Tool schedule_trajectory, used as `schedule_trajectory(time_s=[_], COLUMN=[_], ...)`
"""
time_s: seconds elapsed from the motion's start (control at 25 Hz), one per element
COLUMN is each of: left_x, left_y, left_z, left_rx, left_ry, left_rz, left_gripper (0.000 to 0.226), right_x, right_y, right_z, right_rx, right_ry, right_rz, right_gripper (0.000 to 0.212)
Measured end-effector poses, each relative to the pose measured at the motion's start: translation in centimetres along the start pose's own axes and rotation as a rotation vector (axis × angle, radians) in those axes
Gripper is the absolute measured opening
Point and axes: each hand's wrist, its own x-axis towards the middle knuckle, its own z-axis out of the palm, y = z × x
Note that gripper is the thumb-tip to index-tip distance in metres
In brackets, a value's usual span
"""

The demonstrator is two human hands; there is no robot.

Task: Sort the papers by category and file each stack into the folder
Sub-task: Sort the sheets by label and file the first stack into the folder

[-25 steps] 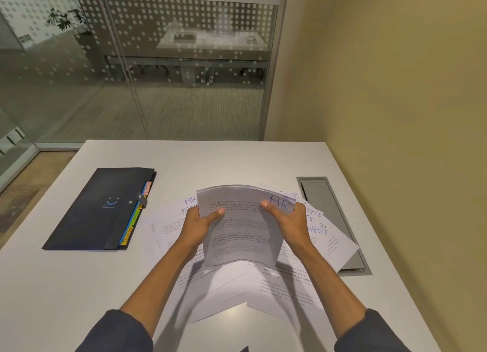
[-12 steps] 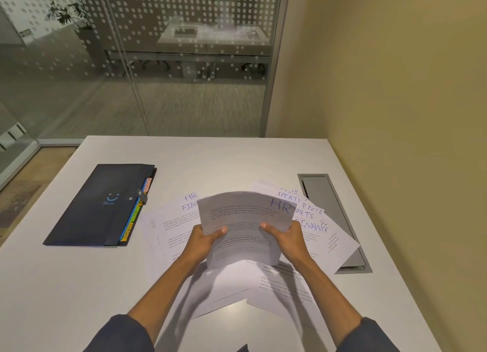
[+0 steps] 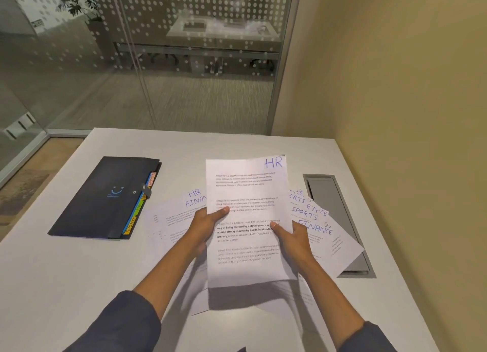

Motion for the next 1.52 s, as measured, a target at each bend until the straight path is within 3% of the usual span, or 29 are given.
schedule_trajectory(time_s=[0.16, 0.32, 0.48, 0.6, 0.72, 0.88, 1.0, 1.28, 1.52], left_x=[-1.1, -1.4, 0.0, 2.5, 5.4, 10.5, 13.7, 19.9, 22.2], left_y=[-2.2, -4.6, -4.9, -4.9, -4.3, -3.9, -3.7, -2.9, -1.6], left_z=[0.5, 1.3, 1.4, 0.8, 0.4, -0.5, -1.2, -2.3, -2.1], left_rx=[0.068, 0.121, 0.142, 0.151, 0.169, 0.196, 0.192, 0.325, 0.317], left_ry=[-0.059, -0.075, 0.002, 0.057, 0.11, 0.176, 0.213, 0.304, 0.2], left_rz=[-0.035, -0.083, -0.087, -0.095, -0.131, -0.172, -0.219, -0.173, -0.124], left_gripper=[0.024, 0.029, 0.028, 0.032, 0.029, 0.042, 0.043, 0.048, 0.059], right_x=[1.5, 3.4, 4.3, 5.3, 7.0, 11.1, 14.5, 20.4, 22.8], right_y=[-1.5, -1.9, -1.4, -0.3, -0.1, -1.3, -1.5, -0.9, -1.8], right_z=[-0.6, -1.5, -1.6, -1.3, -0.3, 1.4, 2.4, 3.6, 4.3], right_rx=[0.098, 0.005, -0.017, -0.2, -0.312, -0.336, -0.313, -0.338, -0.364], right_ry=[0.133, 0.192, 0.184, 0.168, 0.119, 0.104, 0.099, 0.102, 0.055], right_rz=[0.118, 0.115, 0.144, 0.188, 0.202, 0.176, 0.269, 0.3, 0.295], right_gripper=[0.024, 0.032, 0.019, 0.003, 0.023, 0.02, 0.031, 0.02, 0.01])
